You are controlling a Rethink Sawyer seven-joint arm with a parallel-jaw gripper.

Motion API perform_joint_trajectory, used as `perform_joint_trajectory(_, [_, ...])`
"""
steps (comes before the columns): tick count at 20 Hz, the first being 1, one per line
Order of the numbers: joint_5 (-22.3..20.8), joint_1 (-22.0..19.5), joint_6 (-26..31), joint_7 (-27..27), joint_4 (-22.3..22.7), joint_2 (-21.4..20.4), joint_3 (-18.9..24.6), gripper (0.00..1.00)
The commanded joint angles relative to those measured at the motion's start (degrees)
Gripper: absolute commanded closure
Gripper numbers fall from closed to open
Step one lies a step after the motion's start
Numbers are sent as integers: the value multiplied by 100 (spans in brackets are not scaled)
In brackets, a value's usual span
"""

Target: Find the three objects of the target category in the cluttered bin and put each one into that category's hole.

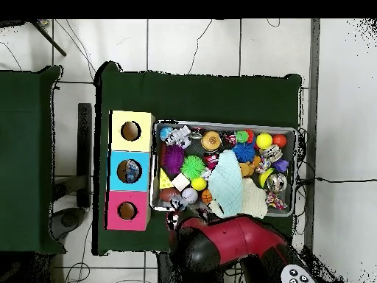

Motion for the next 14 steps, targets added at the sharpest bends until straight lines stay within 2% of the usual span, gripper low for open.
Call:
perform_joint_trajectory(1, [106,573,814,434,-143,-105,-336,100])
perform_joint_trajectory(3, [-199,764,428,650,-147,-143,-596,100])
perform_joint_trajectory(4, [-245,613,829,126,-172,-108,-331,100])
perform_joint_trajectory(6, [-140,464,945,-81,-137,-145,-290,100])
perform_joint_trajectory(14, [-19,628,930,42,-66,-210,-292,100])
